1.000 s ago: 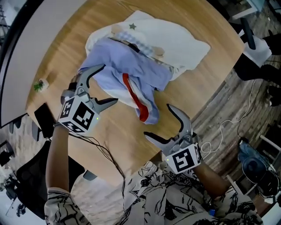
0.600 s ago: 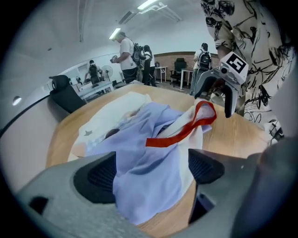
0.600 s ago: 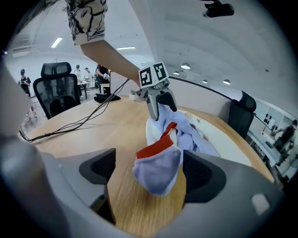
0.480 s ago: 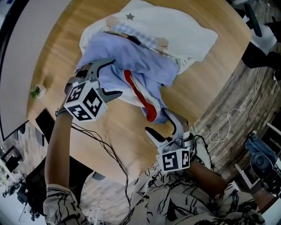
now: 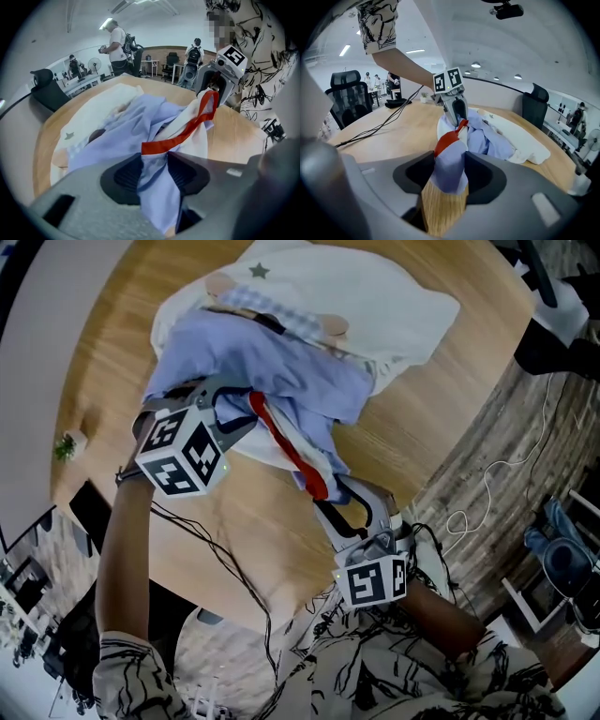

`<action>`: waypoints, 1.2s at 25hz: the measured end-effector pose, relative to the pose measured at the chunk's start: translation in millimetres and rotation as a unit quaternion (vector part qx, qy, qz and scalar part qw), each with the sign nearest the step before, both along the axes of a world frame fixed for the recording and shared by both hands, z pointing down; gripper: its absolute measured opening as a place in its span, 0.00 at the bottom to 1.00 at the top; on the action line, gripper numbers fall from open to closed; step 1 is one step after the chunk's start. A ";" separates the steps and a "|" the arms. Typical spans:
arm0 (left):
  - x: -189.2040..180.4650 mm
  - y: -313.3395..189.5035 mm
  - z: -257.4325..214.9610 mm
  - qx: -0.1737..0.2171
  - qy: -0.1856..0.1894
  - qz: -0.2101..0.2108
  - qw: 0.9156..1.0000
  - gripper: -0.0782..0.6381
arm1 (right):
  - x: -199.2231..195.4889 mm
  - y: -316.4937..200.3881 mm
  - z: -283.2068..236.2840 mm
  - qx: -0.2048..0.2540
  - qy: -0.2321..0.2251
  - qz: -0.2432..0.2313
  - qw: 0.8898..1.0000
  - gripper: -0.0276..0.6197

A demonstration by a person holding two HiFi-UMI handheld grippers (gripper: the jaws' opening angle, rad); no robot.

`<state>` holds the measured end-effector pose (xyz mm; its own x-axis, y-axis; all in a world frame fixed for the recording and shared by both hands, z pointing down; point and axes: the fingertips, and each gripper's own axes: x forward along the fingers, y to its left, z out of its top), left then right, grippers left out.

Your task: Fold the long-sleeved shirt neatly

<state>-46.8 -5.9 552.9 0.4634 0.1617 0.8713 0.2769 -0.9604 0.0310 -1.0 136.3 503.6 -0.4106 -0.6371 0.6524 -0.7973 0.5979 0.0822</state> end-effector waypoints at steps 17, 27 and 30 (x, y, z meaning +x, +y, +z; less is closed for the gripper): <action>-26.7 6.0 -50.6 0.014 0.017 -0.051 0.998 0.14 | 26.0 -15.5 -45.7 0.035 -0.056 0.023 0.998 0.08; -65.7 4.5 -144.0 0.074 0.107 -0.226 0.965 0.14 | 50.1 -101.7 -141.1 0.062 -0.125 -0.036 0.989 0.08; -77.3 1.4 -180.7 0.122 0.136 -0.291 0.939 0.14 | 47.0 -126.8 -177.9 0.087 -0.116 -0.084 0.986 0.08</action>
